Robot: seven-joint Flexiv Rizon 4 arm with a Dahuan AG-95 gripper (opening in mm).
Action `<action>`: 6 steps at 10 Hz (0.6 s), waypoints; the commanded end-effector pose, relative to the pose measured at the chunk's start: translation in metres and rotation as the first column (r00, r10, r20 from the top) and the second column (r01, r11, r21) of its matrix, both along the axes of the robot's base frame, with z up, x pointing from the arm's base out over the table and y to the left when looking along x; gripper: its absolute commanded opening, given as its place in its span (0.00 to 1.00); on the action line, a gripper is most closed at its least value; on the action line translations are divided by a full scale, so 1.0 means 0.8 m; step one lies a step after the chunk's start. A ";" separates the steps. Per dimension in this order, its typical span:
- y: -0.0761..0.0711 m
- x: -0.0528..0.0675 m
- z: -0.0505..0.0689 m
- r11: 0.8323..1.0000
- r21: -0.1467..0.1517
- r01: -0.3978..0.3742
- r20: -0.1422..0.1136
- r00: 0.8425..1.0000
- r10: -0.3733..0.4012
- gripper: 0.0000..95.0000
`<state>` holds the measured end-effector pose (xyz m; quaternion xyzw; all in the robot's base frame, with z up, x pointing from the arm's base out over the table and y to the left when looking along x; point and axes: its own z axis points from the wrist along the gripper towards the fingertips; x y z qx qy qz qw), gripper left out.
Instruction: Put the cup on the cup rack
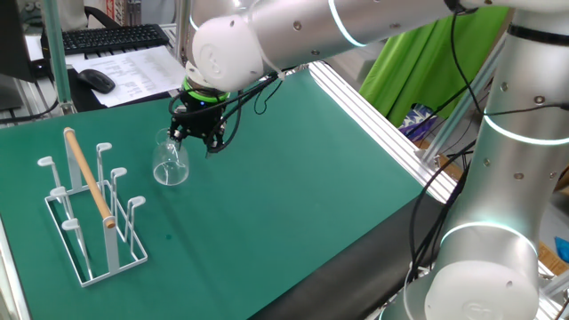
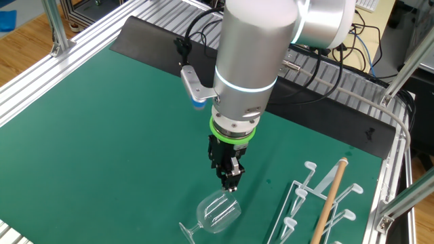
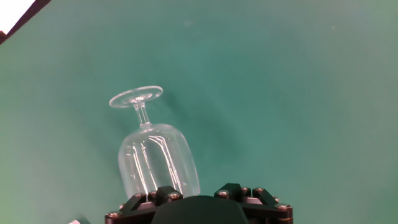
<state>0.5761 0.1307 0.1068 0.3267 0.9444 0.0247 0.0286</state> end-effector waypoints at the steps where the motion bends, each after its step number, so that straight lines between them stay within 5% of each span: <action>1: 0.001 0.001 0.000 1.000 -0.004 -0.014 -0.026 1.000 0.014 0.60; 4: 0.001 0.001 0.000 0.999 -0.014 -0.043 -0.076 0.996 0.041 0.60; 6: 0.002 0.001 0.001 0.999 -0.016 -0.047 -0.079 0.996 0.046 0.60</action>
